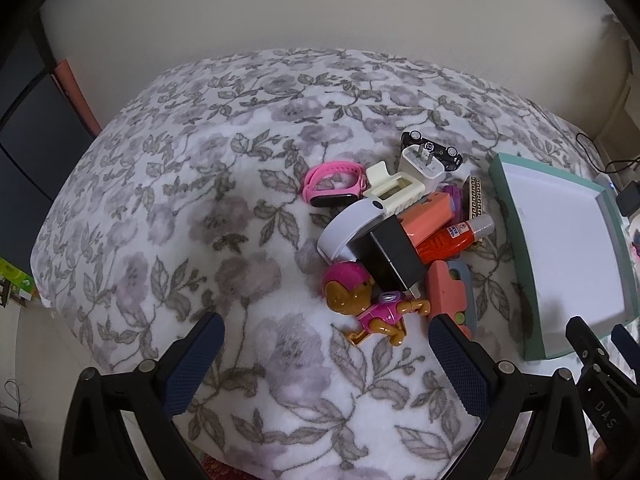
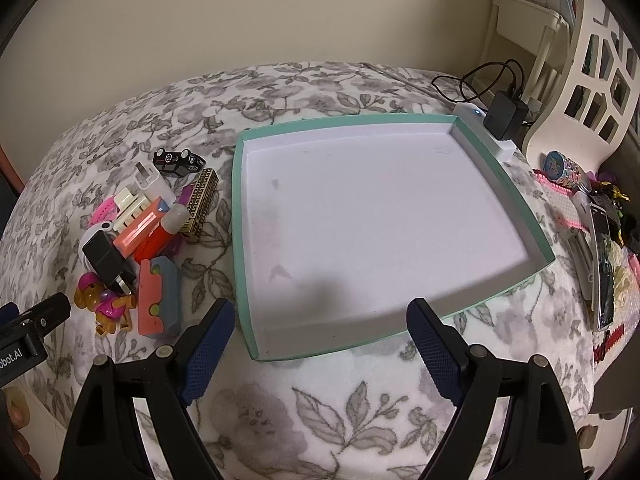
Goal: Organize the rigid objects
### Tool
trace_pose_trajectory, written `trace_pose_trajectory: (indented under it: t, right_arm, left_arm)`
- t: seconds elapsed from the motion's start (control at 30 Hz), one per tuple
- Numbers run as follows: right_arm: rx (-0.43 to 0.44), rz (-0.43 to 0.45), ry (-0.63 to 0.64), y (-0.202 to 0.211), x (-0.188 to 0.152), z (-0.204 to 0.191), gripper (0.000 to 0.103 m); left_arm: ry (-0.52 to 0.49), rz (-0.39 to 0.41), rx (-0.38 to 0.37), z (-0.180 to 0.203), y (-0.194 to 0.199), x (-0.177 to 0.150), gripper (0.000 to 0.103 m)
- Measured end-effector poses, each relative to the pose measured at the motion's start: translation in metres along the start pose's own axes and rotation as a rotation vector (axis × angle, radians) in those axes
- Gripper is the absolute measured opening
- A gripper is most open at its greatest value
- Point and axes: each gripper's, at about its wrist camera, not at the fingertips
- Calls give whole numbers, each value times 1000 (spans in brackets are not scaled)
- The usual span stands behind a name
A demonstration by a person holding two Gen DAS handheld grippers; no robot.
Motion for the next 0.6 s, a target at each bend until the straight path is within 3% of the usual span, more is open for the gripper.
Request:
trace_pose_trajectory:
  t: [0.6]
  right_arm:
    - [-5,-3,-9,-1,0,2,88]
  left_arm:
    - [-13,-3,-2,1,2,1,103]
Point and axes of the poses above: each gripper's, at about its wrist camera, not at the fingertips, and y roughly against the way its jaws point, z to its right, x to its top, and after that the axes turned 4 degrees about -z, right-handed
